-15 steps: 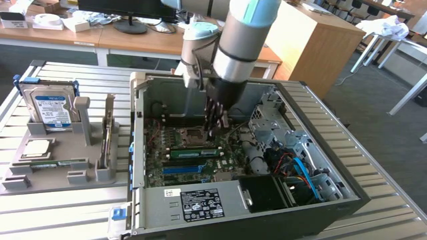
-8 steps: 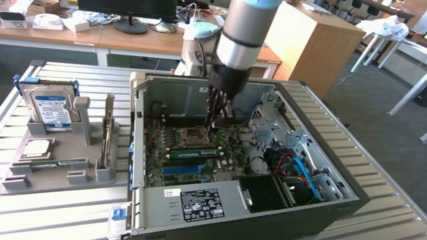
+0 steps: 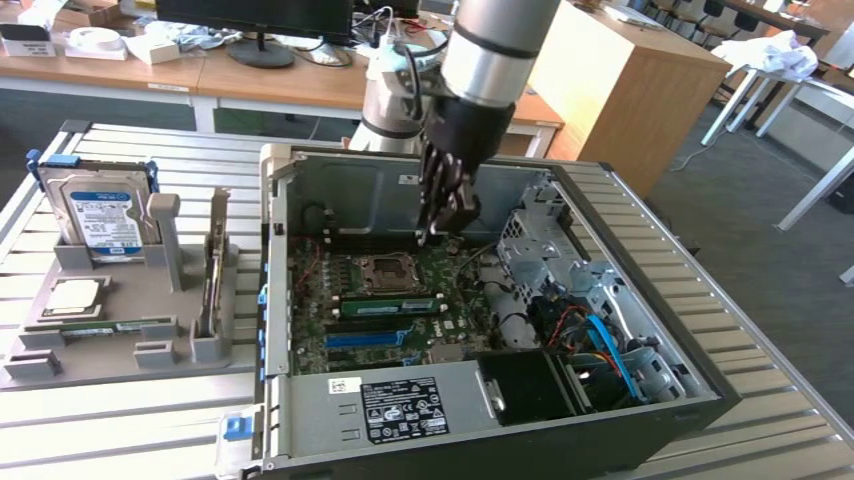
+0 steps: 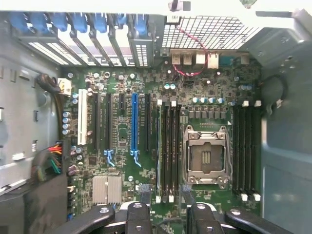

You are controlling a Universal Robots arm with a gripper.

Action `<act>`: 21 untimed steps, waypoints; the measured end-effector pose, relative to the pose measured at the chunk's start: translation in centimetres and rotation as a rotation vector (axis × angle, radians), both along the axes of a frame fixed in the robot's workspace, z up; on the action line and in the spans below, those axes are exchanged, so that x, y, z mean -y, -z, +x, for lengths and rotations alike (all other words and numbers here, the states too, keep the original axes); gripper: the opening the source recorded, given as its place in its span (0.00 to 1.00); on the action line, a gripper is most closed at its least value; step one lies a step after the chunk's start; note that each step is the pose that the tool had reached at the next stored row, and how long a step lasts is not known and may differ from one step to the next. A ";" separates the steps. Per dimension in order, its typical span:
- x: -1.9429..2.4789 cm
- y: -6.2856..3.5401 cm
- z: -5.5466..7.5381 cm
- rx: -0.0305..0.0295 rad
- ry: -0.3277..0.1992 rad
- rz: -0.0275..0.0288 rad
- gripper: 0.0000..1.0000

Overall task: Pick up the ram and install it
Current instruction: 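Insert the ram into the slot, then press down the ram until it locks into place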

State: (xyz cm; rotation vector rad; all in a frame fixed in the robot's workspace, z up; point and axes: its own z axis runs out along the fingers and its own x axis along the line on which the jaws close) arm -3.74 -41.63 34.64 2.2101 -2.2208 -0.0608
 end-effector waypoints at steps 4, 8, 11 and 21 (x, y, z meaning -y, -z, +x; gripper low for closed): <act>0.00 -0.84 0.0 -0.0001 0.000 0.0000 0.37; 0.00 -1.00 0.0 0.0000 0.000 -0.0001 0.37; 0.00 -1.00 0.0 0.0000 0.000 0.0000 0.37; 0.00 -1.00 0.0 0.0000 0.000 -0.0001 0.29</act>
